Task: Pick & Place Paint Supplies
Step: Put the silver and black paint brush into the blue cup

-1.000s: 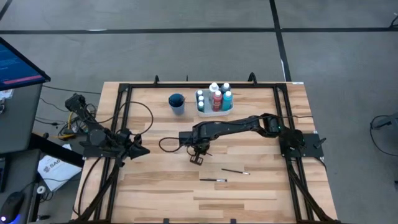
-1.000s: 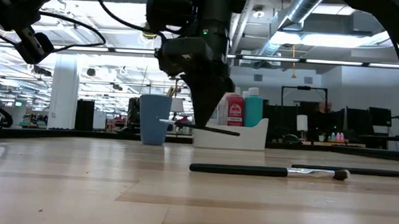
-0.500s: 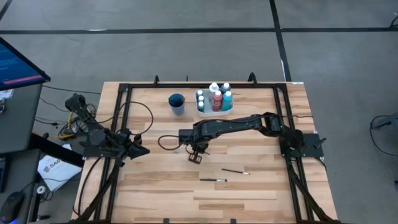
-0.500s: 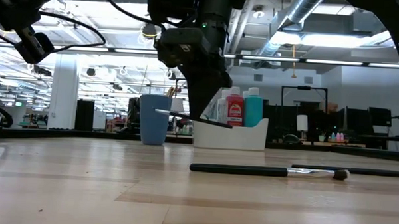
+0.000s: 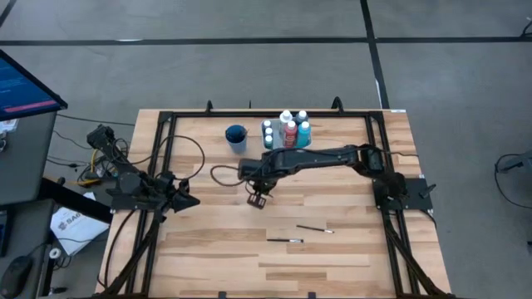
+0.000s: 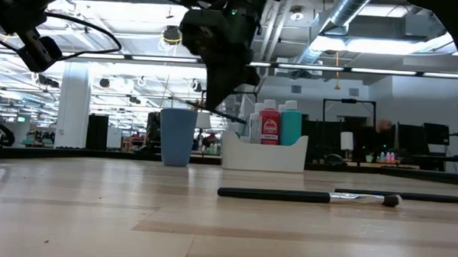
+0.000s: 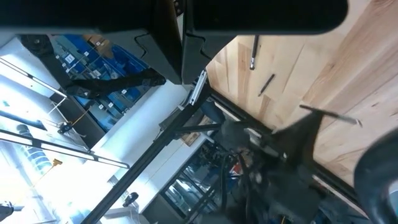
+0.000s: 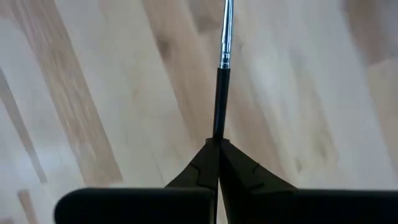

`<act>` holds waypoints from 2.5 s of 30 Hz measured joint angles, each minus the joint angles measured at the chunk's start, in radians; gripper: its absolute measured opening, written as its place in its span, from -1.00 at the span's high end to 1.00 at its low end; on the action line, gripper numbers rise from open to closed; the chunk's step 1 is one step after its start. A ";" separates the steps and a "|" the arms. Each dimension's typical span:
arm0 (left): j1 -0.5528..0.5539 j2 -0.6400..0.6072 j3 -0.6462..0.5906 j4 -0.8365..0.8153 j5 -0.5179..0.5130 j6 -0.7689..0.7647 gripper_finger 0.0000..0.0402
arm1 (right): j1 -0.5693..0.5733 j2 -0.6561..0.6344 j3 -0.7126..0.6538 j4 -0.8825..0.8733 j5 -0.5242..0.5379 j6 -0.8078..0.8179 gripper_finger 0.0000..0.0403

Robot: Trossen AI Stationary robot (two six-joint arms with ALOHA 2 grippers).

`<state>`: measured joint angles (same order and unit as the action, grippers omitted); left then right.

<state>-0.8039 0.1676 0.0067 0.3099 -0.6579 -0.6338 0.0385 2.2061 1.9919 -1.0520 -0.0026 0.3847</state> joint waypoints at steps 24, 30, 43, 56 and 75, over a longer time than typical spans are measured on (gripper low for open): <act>0.000 0.000 0.000 0.012 -0.001 0.000 0.99 | -0.165 -0.100 0.000 0.362 0.046 -0.079 1.00; 0.000 0.000 0.000 0.013 -0.002 0.000 0.99 | -0.233 -0.100 0.000 0.445 0.055 -0.129 1.00; 0.000 0.000 0.000 0.014 -0.032 0.000 0.99 | -0.318 -0.090 0.000 0.682 0.056 -0.278 1.00; 0.000 0.000 0.000 0.024 -0.030 0.000 0.99 | -0.320 0.037 -0.002 0.792 0.056 -0.328 1.00; 0.000 0.000 0.000 0.039 -0.027 0.000 0.99 | -0.323 0.089 0.000 0.748 0.060 -0.342 0.94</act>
<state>-0.8037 0.1676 0.0067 0.3489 -0.6850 -0.6334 -0.2844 2.2951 1.9915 -0.3039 0.0572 0.0425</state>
